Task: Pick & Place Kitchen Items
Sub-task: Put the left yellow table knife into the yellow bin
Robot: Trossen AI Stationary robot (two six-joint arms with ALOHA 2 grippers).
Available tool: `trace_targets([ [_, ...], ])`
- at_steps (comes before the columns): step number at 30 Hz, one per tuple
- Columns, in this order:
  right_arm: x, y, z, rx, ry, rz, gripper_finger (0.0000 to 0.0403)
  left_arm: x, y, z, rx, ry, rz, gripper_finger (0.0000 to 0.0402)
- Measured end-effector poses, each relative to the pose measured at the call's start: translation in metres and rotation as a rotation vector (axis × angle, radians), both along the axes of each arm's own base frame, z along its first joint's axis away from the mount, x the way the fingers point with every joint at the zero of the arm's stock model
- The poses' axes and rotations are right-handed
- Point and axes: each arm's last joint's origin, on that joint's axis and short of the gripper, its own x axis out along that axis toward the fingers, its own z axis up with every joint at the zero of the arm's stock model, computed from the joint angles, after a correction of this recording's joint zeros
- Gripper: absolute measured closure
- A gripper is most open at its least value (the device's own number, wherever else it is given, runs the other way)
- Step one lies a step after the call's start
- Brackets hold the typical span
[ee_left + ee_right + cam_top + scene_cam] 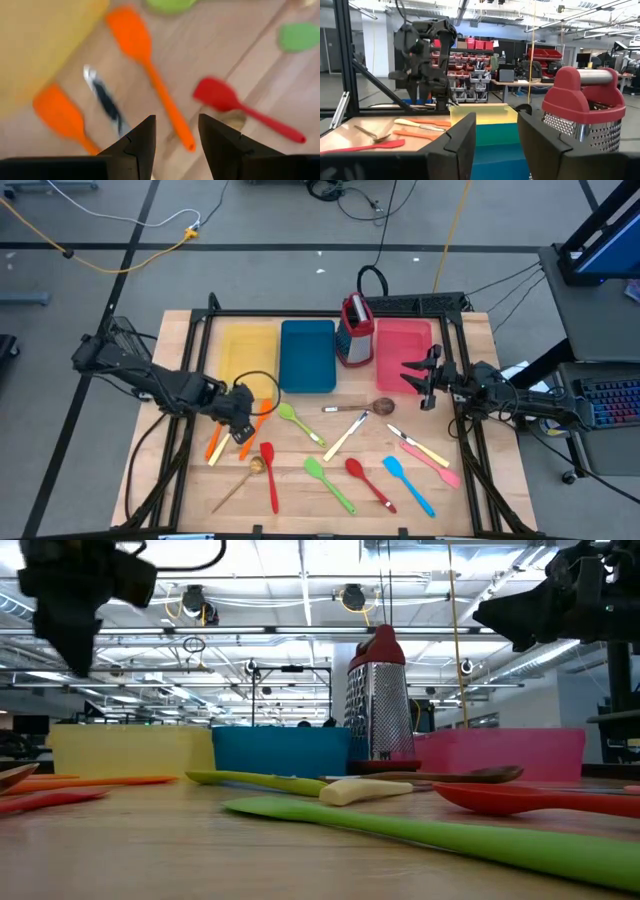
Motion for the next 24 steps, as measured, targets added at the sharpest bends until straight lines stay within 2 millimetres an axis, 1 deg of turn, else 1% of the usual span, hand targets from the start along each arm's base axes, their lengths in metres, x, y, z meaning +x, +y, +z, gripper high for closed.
trace_targets([
  [3,0.000,0.000,0.000,0.002,0.005,0.000,0.0261,0.001,-0.008,-0.010,-0.037,0.105,0.031,0.0250],
  [5,0.000,0.000,0.000,0.007,0.003,0.001,0.0261,0.002,-0.015,-0.018,-0.054,0.168,0.021,0.0250],
  [13,0.000,0.000,0.000,0.030,0.000,0.006,0.0261,0.007,-0.034,-0.042,-0.045,0.322,0.004,0.0250],
  [19,0.000,0.000,0.000,0.030,0.000,0.006,0.0261,0.004,-0.037,-0.058,-0.029,0.452,-0.006,0.0250],
  [24,0.000,0.000,-0.001,0.030,0.001,0.006,0.0261,-0.005,-0.035,-0.073,-0.084,0.521,-0.008,0.0250],
])
